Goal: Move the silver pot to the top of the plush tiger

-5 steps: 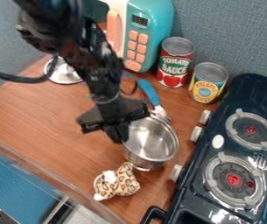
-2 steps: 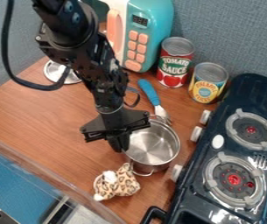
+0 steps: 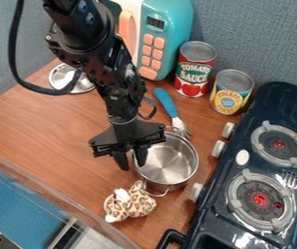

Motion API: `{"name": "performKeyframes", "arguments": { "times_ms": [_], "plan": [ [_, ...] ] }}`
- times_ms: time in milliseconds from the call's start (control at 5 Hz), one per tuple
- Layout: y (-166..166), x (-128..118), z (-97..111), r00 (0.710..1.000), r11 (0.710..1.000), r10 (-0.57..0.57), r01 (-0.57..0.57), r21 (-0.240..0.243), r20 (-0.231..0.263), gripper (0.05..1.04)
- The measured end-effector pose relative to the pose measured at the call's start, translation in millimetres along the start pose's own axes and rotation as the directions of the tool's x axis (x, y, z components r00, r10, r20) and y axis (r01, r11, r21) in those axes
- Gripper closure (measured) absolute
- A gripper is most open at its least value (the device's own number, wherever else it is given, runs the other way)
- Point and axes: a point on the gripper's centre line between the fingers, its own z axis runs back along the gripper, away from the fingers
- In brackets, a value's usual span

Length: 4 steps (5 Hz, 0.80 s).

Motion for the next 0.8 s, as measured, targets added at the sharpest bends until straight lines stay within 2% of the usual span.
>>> {"name": "performKeyframes", "arguments": {
  "times_ms": [200, 400, 600, 800],
  "plan": [
    [-3.8, 0.0, 13.9, 0.998, 1.000, -0.027, 0.026, 0.010, 0.049, 0.283],
    [-7.4, 3.5, 37.0, 0.997, 0.999, -0.032, 0.033, -0.010, 0.076, 0.081],
    [-6.4, 10.7, 66.6, 0.993, 0.999, -0.015, 0.020, -0.042, 0.113, 0.079],
    [-6.1, 10.3, 66.5, 0.994, 0.999, -0.015, 0.020, -0.040, 0.111, 0.084]
  ]
}}
